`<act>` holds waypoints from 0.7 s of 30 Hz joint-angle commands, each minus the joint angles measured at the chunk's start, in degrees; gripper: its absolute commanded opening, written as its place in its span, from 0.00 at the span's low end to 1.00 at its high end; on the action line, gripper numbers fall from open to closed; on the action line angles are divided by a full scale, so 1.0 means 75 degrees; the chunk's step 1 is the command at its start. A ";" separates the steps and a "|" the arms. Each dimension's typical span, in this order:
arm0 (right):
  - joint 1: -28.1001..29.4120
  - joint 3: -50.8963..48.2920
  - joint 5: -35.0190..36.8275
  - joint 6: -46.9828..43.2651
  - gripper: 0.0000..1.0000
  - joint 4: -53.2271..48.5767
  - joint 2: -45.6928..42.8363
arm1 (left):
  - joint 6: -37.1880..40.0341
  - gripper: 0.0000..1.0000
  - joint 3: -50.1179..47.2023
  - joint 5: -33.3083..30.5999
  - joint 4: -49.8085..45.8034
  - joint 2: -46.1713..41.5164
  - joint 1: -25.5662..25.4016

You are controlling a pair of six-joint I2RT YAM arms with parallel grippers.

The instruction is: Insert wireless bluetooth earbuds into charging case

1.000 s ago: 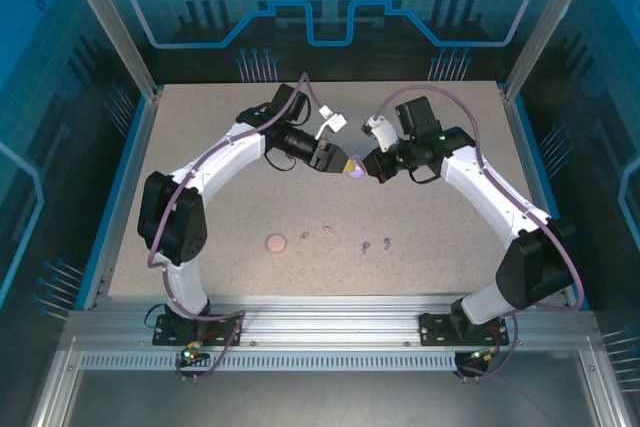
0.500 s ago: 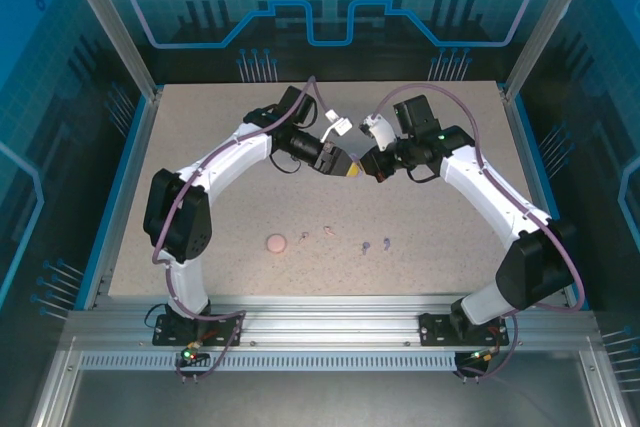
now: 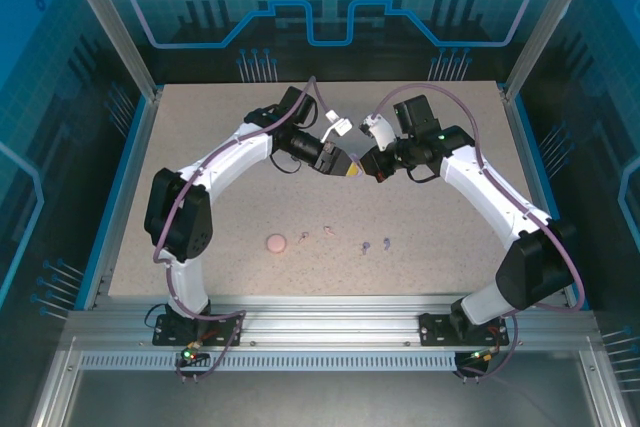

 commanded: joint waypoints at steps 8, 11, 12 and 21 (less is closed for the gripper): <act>0.0115 0.0241 -0.0144 0.0016 0.00 -0.0091 0.0023 | 0.0141 0.34 0.0194 0.0290 -0.0017 0.0146 -0.0020; 0.0120 0.0241 -0.0143 0.0018 0.00 -0.0102 0.0033 | 0.0135 0.29 0.0182 0.0289 0.0020 0.0144 -0.0025; 0.0120 0.0241 -0.0144 0.0019 0.00 -0.0103 0.0033 | 0.0127 0.27 0.0171 0.0296 0.0039 0.0131 -0.0029; 0.0115 0.0284 -0.0055 0.0031 0.00 -0.0111 0.0045 | 0.0118 0.14 0.0133 0.0361 0.0126 0.0111 -0.0029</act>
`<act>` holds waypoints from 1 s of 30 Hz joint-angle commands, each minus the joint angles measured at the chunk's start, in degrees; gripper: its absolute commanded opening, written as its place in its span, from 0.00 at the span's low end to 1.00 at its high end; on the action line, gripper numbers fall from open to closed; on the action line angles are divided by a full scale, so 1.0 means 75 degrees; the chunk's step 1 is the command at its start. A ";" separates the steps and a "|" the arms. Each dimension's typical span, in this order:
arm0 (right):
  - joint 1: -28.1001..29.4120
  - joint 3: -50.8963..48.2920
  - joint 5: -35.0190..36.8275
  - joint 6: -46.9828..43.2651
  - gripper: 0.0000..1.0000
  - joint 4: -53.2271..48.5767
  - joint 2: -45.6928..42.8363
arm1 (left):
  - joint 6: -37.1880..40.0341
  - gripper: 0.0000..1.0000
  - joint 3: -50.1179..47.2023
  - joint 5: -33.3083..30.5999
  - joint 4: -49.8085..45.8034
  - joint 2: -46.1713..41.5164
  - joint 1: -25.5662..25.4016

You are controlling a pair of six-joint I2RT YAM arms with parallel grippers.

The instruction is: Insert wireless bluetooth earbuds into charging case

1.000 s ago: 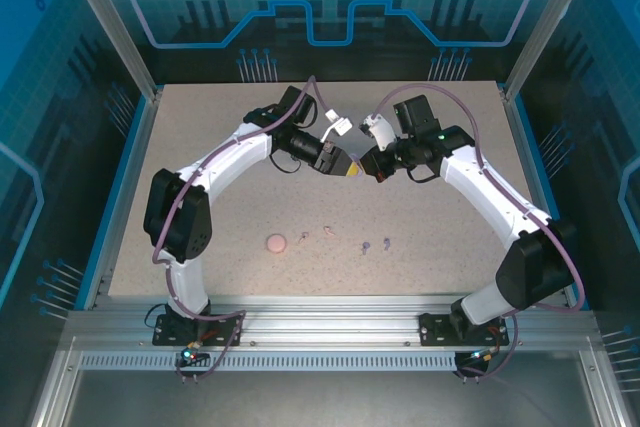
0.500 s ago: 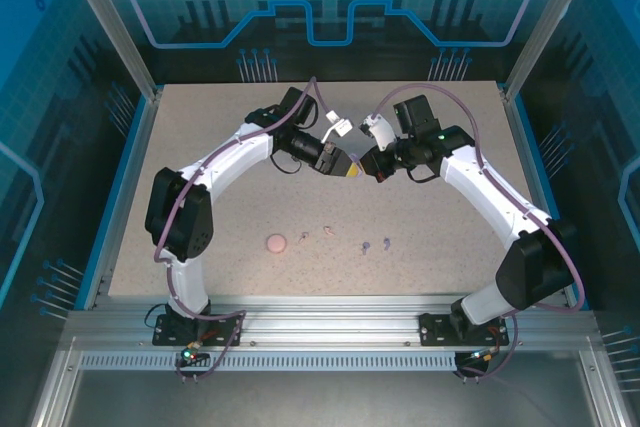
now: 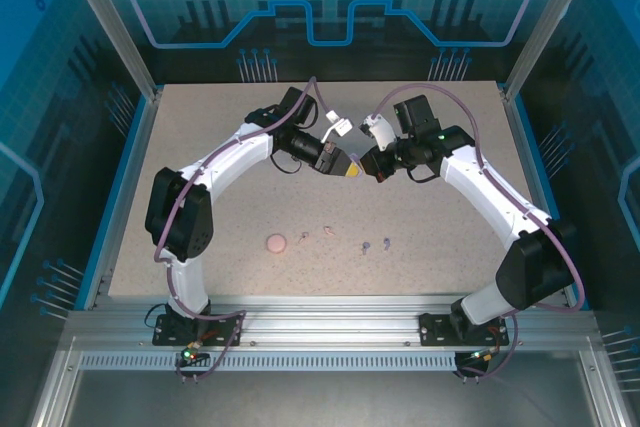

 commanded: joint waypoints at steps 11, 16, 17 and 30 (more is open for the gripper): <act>-0.0270 0.0486 0.0191 0.0264 0.27 -0.0162 -0.0111 | 0.0054 0.00 -0.0378 0.0188 0.0472 -0.0290 0.0030; -0.0435 0.0497 -0.0095 0.0514 0.38 -0.0091 -0.0392 | 0.0025 0.00 -0.0519 0.0132 0.0563 -0.0325 0.0044; -0.0478 0.0495 -0.0154 0.0588 0.40 -0.0092 -0.0450 | 0.0008 0.00 -0.0564 0.0107 0.0622 -0.0340 0.0046; -0.0869 -0.0769 0.0652 0.3307 0.57 -0.1183 -0.1493 | -0.1719 0.00 -0.3244 -0.1659 0.4506 -0.2152 0.0382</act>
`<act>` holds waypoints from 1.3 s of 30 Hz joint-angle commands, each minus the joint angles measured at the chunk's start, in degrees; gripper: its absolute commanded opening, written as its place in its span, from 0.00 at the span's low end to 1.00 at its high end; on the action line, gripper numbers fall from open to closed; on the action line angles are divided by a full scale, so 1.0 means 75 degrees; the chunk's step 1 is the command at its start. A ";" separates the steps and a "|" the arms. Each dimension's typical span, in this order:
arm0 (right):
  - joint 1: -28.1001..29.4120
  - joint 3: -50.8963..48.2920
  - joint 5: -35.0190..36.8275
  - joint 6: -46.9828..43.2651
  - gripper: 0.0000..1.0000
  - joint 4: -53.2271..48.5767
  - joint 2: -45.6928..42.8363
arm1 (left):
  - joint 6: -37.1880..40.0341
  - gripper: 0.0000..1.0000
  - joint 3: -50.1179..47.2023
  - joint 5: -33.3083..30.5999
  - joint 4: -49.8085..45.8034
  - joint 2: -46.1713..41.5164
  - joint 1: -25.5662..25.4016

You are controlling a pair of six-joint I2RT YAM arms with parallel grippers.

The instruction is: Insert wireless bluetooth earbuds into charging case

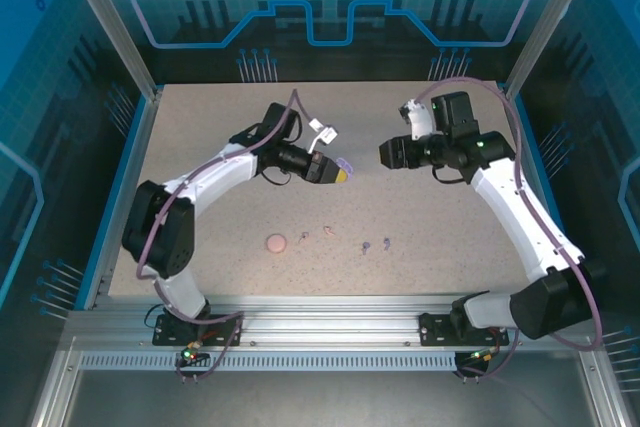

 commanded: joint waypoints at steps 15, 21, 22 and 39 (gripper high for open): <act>0.2402 -0.3010 0.1900 0.4892 0.55 -0.0236 0.0236 | -0.1416 0.00 -0.3244 -0.4304 0.5565 -0.3294 0.0001; 0.3186 -0.2629 0.2251 0.5485 0.51 -0.0258 0.1227 | -0.1101 0.00 -0.3601 -0.5152 0.5948 -0.3824 -0.0193; 0.3319 -0.2509 0.2316 0.5557 0.49 -0.0294 0.1434 | -0.1046 0.00 -0.3589 -0.5161 0.5957 -0.3863 -0.0218; 0.3843 -0.1495 0.3175 0.6391 0.37 -0.0890 0.3259 | -0.0705 0.00 -0.3743 -0.5408 0.6083 -0.4124 -0.0447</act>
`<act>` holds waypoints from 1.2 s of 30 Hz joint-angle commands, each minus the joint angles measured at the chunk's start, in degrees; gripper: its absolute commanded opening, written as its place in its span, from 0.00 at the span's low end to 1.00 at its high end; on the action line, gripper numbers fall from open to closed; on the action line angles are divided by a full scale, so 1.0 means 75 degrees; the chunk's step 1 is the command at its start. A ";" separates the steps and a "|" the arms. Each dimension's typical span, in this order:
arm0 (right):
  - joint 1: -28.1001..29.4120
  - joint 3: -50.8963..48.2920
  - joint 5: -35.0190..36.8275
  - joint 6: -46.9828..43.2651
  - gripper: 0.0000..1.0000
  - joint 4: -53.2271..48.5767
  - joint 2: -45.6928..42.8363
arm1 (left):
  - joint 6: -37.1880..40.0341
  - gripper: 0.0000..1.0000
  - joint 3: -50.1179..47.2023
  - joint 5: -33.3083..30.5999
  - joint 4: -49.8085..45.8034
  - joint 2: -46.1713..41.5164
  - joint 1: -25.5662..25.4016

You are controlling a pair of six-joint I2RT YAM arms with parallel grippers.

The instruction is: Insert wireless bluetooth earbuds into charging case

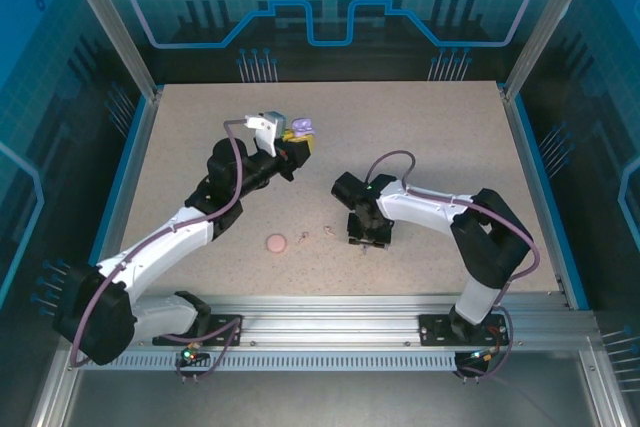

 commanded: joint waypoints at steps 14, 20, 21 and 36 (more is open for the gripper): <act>0.0091 0.0052 0.0173 0.0284 0.33 -0.0106 0.0544 | 0.0227 0.00 -0.0061 -0.0131 0.0339 -0.0276 -0.0061; -0.0032 -0.0082 0.0194 0.0248 0.31 0.0040 0.0609 | 0.0228 0.00 -0.0053 -0.0144 0.0334 -0.0299 -0.0072; -0.0069 -0.0127 0.0187 0.0228 0.31 0.0084 0.0599 | 0.0239 0.00 -0.0052 -0.0144 0.0333 -0.0296 -0.0084; -0.0320 -0.0403 -0.0016 -0.0073 0.24 0.0461 0.0588 | 0.0280 0.00 -0.0050 -0.0156 0.0246 -0.0328 -0.0168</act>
